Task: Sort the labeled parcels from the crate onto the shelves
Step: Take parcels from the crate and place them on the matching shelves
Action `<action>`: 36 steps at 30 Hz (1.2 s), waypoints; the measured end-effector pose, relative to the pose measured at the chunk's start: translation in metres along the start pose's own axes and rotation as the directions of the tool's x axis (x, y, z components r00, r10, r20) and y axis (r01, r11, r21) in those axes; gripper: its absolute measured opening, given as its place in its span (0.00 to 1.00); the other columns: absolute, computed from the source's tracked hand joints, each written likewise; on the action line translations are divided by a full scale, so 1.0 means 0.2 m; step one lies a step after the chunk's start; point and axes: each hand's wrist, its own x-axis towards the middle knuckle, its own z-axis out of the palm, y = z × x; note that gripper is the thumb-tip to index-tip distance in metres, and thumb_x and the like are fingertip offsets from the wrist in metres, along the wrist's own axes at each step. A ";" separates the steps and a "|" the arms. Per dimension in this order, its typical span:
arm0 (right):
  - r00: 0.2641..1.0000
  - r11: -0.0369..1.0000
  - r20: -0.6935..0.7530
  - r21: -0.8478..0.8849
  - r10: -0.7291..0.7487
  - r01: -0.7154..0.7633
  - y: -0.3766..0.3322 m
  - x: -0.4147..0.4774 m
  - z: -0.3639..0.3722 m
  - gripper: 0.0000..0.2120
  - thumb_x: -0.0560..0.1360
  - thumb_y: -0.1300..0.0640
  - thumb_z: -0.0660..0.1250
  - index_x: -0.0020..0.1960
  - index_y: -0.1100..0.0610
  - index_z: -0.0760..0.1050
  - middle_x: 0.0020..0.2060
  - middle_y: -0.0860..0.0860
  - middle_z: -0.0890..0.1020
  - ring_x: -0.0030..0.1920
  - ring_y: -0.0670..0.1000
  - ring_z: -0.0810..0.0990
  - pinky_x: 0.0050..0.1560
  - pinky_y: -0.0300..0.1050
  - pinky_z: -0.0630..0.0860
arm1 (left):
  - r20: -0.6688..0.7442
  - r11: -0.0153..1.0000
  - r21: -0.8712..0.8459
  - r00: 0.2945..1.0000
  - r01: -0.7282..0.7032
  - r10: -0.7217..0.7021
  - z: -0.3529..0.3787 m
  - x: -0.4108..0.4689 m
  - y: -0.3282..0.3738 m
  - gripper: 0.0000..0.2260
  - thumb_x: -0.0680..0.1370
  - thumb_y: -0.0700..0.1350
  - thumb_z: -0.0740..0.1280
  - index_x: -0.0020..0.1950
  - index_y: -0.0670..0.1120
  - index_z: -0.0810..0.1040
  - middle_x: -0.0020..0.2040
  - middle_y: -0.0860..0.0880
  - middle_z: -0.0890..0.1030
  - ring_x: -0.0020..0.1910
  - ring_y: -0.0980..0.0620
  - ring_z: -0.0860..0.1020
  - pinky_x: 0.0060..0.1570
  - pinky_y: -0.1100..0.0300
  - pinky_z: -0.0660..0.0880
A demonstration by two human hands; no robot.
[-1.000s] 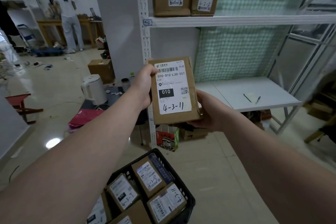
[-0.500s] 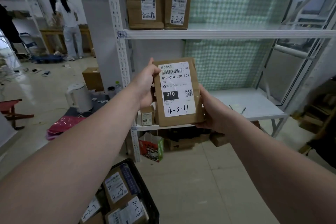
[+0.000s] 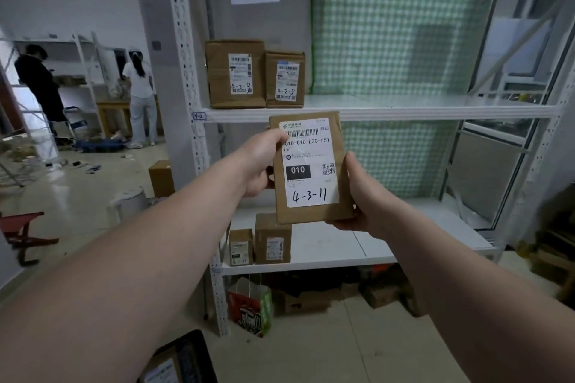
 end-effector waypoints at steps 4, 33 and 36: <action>1.000 1.000 0.009 0.017 0.000 0.000 0.01 0.08 -0.06 0.28 0.79 0.32 0.46 0.48 0.49 0.77 0.42 0.52 0.84 0.45 0.54 0.81 0.51 0.53 0.79 | 0.010 1.000 -0.019 1.000 0.000 0.000 0.04 0.09 0.01 0.08 0.81 0.46 0.56 0.49 0.46 0.73 0.40 0.47 0.77 0.40 0.47 0.77 0.47 0.51 0.75; 0.921 0.921 0.036 -0.065 0.387 -0.384 0.66 1.40 -0.10 0.33 0.72 0.26 0.53 0.64 0.47 0.73 0.54 0.50 0.80 0.55 0.55 0.77 0.51 0.52 0.73 | 0.115 0.911 -0.063 0.909 0.408 -0.400 -0.10 1.44 -0.90 0.20 0.80 0.64 0.49 0.59 0.56 0.74 0.52 0.57 0.76 0.56 0.48 0.74 0.64 0.44 0.64; 0.921 0.921 0.070 -0.110 0.383 -0.374 0.80 1.52 -0.13 0.30 0.69 0.28 0.61 0.64 0.44 0.71 0.44 0.45 0.79 0.42 0.48 0.76 0.46 0.48 0.71 | 0.071 0.894 -0.016 0.893 0.447 -0.445 -0.06 1.52 -1.02 0.18 0.80 0.64 0.49 0.42 0.56 0.71 0.39 0.56 0.73 0.38 0.56 0.71 0.38 0.57 0.67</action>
